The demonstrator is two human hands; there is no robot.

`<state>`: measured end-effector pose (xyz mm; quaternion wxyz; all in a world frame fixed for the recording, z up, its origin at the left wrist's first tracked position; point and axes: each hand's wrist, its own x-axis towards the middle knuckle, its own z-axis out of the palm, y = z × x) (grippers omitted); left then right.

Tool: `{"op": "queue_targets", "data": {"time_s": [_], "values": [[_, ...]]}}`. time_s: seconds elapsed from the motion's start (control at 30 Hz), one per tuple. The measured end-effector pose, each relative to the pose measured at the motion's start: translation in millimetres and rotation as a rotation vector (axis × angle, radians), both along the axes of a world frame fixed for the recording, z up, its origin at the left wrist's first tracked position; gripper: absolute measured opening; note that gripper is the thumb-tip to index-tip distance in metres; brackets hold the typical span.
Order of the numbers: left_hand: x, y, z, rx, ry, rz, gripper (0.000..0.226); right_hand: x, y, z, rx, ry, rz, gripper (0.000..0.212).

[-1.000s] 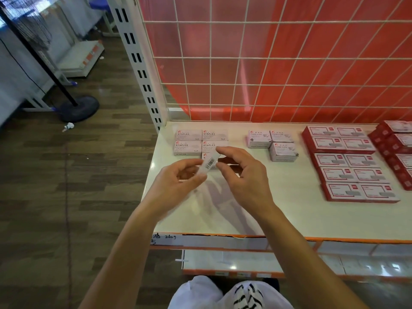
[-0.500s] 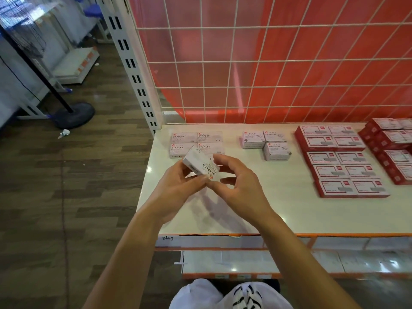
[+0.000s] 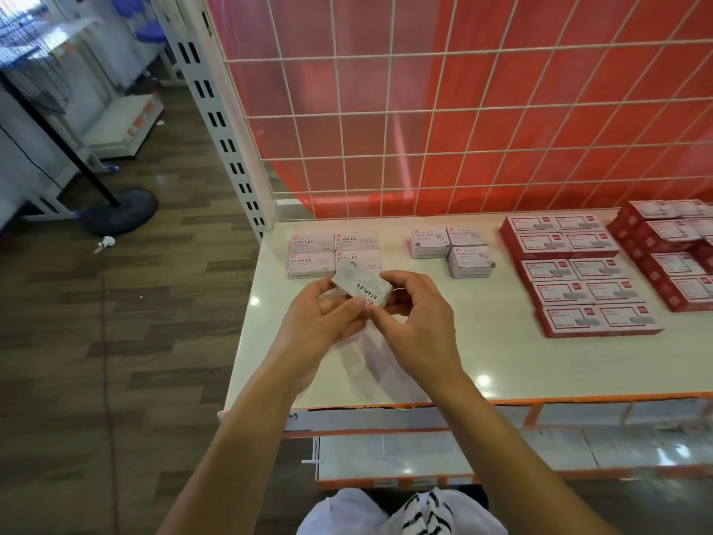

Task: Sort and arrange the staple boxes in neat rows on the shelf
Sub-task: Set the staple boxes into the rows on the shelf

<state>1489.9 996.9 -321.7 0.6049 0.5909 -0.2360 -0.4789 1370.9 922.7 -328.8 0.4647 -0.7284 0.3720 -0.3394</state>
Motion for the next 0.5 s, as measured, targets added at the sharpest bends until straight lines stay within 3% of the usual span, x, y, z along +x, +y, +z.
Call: {"op": "queue_targets", "data": {"time_s": [0.1,0.23,0.5], "values": [[-5.3,-2.5,2.6,0.035,-0.055,-0.023,0.045,0.1,3.2,-1.3,-0.028,-0.028,0.003,0.033],[-5.7,-5.7,4.8,0.079,-0.127,-0.013,0.075,-0.8,6.0,1.2,-0.054,-0.010,0.118,0.029],[13.2,-8.1,5.7,0.188,-0.304,0.033,0.052,-5.4,-6.6,1.1,0.046,0.041,0.190,0.033]]}}
